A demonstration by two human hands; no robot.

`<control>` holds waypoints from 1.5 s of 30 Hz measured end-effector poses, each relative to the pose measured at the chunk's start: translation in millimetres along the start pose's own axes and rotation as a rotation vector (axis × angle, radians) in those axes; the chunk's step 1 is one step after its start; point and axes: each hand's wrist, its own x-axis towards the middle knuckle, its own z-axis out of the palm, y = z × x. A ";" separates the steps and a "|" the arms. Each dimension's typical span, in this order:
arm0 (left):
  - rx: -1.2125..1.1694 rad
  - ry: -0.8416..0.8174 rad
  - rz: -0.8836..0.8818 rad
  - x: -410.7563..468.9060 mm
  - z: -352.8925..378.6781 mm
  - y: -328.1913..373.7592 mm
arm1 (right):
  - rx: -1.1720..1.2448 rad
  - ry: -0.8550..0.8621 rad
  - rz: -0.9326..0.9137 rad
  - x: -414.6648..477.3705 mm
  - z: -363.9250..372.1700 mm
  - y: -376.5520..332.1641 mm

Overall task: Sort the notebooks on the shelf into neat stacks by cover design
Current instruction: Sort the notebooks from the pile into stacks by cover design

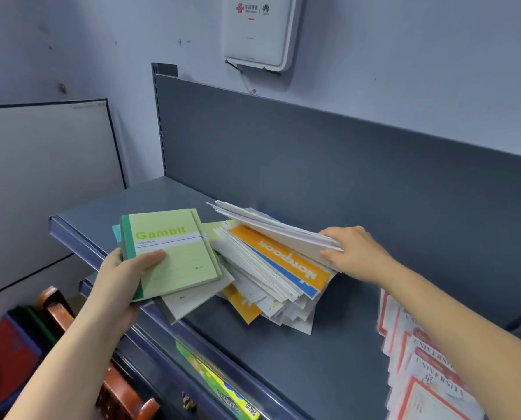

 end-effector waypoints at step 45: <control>0.098 -0.905 -0.192 -281.2 197.3 -108.9 | 0.940 1.084 0.658 -474.3 -75.3 78.3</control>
